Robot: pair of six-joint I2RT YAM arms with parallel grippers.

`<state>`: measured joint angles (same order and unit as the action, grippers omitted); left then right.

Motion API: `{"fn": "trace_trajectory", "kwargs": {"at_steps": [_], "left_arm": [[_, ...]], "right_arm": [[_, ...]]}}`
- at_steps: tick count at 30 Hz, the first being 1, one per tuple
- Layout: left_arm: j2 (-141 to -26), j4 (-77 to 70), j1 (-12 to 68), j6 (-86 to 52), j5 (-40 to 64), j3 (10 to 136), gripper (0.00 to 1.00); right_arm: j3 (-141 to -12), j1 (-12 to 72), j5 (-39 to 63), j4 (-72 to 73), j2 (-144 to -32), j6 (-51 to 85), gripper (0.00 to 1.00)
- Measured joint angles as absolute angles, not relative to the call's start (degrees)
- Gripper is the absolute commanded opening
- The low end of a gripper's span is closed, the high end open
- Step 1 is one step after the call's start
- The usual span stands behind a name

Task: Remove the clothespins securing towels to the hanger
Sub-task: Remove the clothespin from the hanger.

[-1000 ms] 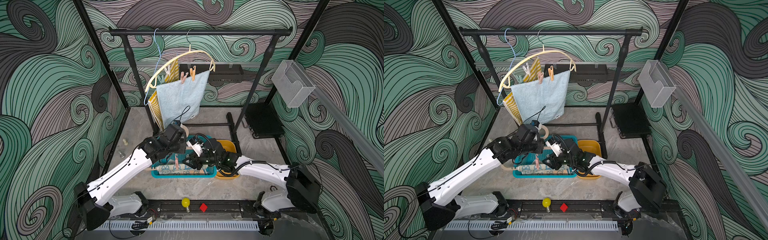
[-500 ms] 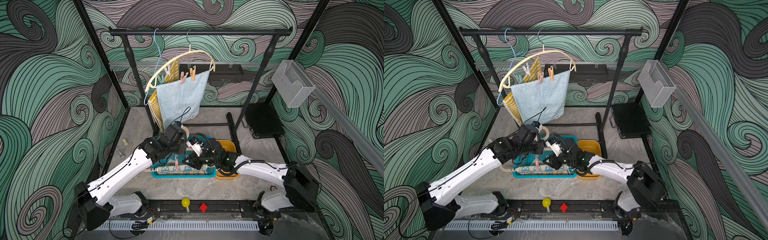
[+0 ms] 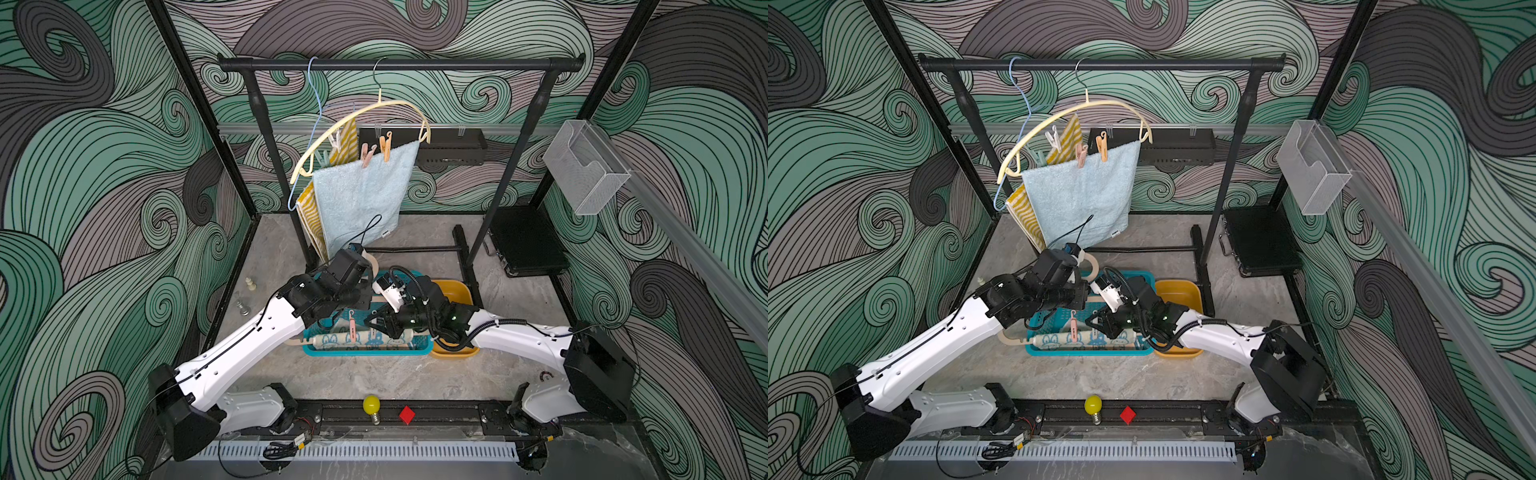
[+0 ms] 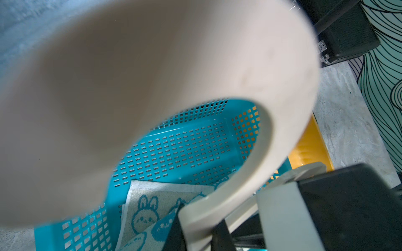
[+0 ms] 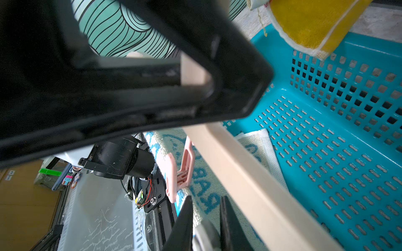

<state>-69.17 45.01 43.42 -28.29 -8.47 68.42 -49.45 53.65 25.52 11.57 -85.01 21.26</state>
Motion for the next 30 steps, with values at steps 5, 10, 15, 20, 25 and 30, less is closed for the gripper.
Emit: {"fn": "trace_trajectory", "kwargs": {"at_steps": [5,10,15,20,25,30], "left_arm": [[-69.17,44.8,43.42,-28.62,-8.82,68.42,0.0],[-69.17,44.23,43.42,-28.99,-9.69,68.42,0.0],[-69.17,44.4,43.42,-28.99,-10.28,68.1,0.0],[-69.19,44.34,43.42,-28.97,-10.74,67.96,0.0],[-69.19,44.34,43.42,-28.99,-11.44,67.96,0.0],[-69.19,44.29,43.42,-28.99,-11.84,67.96,0.0]], "right_arm": [[-50.83,53.67,24.38,9.52,-85.01,21.12,0.0],[-52.51,53.67,22.87,6.87,-85.01,20.34,0.0],[-53.65,53.65,21.02,6.09,-84.68,19.81,0.0],[-54.68,53.67,19.14,5.28,-83.81,19.38,0.0],[-55.16,53.71,18.35,4.45,-83.68,18.94,0.0],[-55.16,53.71,17.32,3.14,-82.59,18.81,0.0]]}}
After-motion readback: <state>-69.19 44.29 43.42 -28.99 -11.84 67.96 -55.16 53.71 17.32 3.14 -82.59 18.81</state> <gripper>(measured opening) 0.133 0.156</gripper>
